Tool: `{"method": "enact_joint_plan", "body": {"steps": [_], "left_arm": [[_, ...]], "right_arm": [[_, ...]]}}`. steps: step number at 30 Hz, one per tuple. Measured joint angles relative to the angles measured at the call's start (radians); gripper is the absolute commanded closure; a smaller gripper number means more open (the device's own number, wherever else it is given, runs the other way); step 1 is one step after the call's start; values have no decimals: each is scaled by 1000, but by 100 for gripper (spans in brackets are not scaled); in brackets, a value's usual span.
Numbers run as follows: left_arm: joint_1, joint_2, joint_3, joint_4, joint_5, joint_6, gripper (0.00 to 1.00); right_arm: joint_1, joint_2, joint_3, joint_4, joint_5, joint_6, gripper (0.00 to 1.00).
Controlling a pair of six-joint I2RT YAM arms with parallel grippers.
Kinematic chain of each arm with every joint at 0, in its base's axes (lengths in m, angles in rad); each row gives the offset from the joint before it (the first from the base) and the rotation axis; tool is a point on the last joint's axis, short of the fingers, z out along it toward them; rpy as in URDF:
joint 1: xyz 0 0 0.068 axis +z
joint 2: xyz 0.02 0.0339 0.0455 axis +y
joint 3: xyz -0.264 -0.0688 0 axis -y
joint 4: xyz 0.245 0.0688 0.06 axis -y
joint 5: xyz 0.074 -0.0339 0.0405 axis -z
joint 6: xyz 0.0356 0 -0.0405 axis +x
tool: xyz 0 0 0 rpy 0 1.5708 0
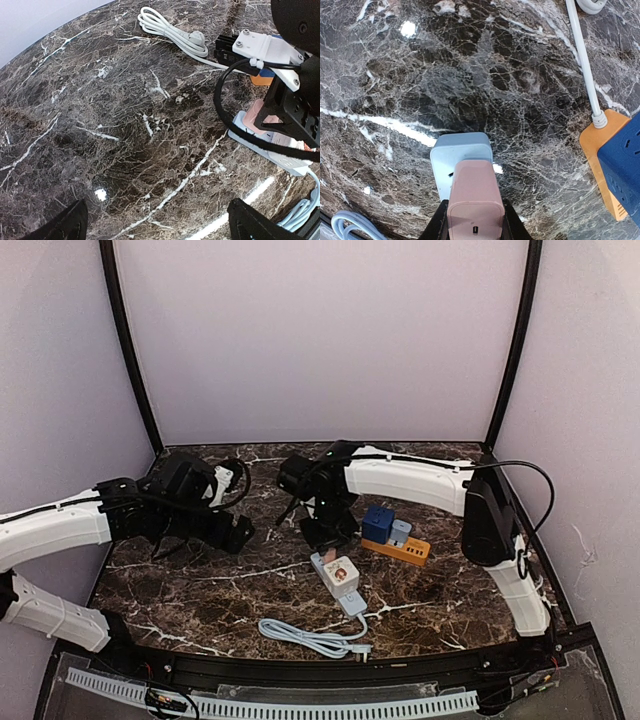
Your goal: Insert the plug
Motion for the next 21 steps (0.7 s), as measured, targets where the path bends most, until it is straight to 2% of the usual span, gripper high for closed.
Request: {"method": "enact_joint_plan", "body": {"steps": [10, 21], "left_arm": [[0, 53, 81, -21, 17, 41, 1], [0, 50, 82, -61, 21, 42, 1]], "right_arm": [[6, -2, -16, 16, 11, 26, 100], [15, -65, -139, 119, 16, 37, 100]]}}
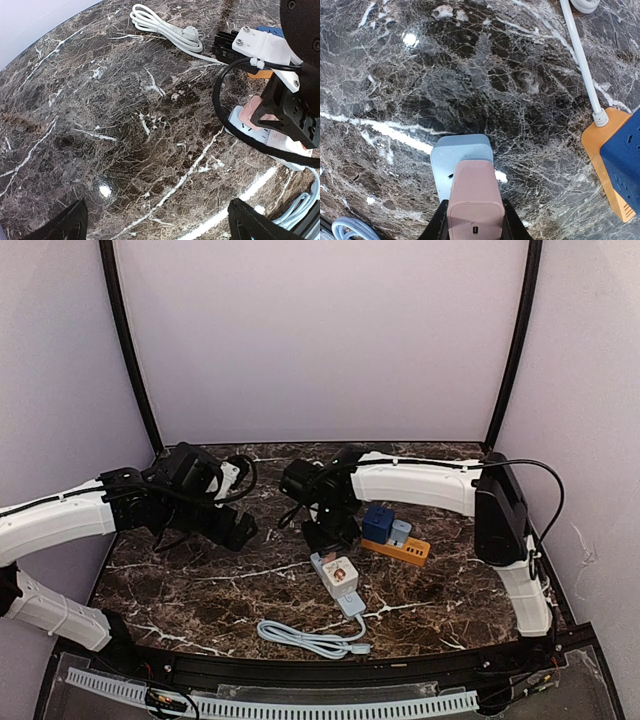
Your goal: Insert the plug
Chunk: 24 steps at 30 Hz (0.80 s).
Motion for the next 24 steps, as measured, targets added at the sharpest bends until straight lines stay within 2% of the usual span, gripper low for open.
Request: {"method": "enact_joint_plan", "body": {"steps": [16, 24], "left_arm": [[0, -19, 3, -51, -1, -26, 1], [0, -27, 14, -54, -13, -32, 1]], "right_arm": [[18, -31, -114, 107, 42, 9, 100], [19, -1, -52, 62, 58, -13, 100]]}}
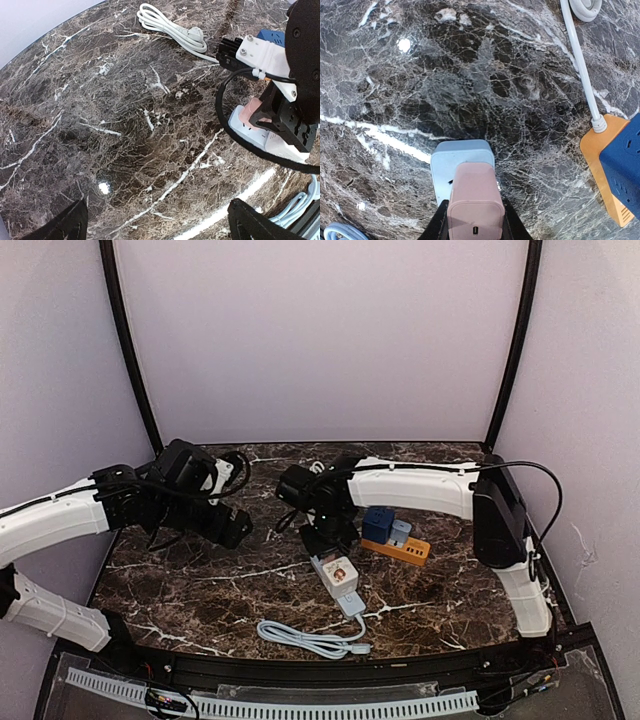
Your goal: Insert the plug
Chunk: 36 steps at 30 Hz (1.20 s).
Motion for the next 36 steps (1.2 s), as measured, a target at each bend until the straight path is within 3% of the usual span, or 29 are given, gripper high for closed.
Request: {"method": "enact_joint_plan", "body": {"steps": [11, 28, 33, 36], "left_arm": [[0, -31, 19, -16, -36, 1, 1], [0, -26, 60, -44, -44, 12, 1], [0, -10, 72, -44, -43, 14, 1], [0, -5, 75, -45, -42, 15, 1]], "right_arm": [[-44, 109, 229, -164, -36, -62, 100], [-152, 181, 352, -129, -49, -132, 100], [-164, 148, 290, -78, -73, -149, 84], [-168, 121, 240, -37, -84, -156, 68]]}}
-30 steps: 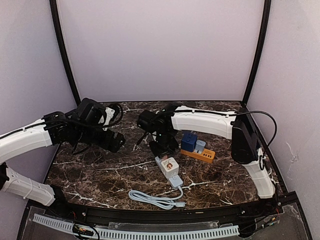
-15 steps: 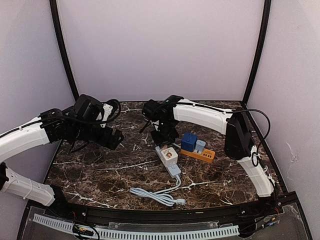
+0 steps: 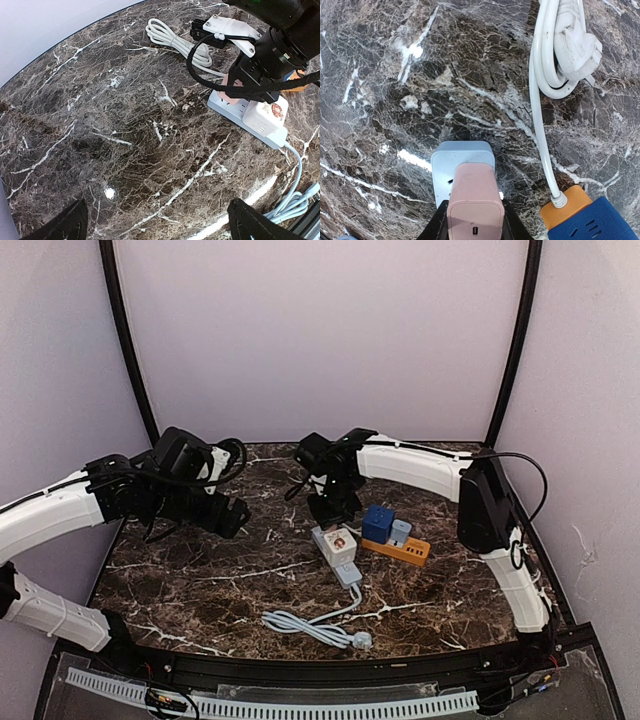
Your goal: Insert the plug
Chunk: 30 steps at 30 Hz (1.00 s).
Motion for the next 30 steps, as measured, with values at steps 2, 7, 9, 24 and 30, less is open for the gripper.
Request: {"method": "enact_joint_plan", "body": {"steps": [2, 7, 9, 24, 30], "left_arm": [[0, 6, 5, 0, 2, 0, 1], [0, 12, 13, 1, 7, -1, 1], [0, 12, 13, 1, 8, -1, 1], [0, 7, 26, -13, 7, -7, 1], [0, -22, 51, -21, -12, 6, 1]], "right_arm": [[-2, -4, -9, 11, -2, -9, 62], [-16, 0, -25, 44, 9, -21, 51], [-22, 0, -25, 47, 13, -23, 48], [-31, -64, 41, 47, -12, -31, 11], [-33, -132, 136, 46, -18, -37, 2]]}}
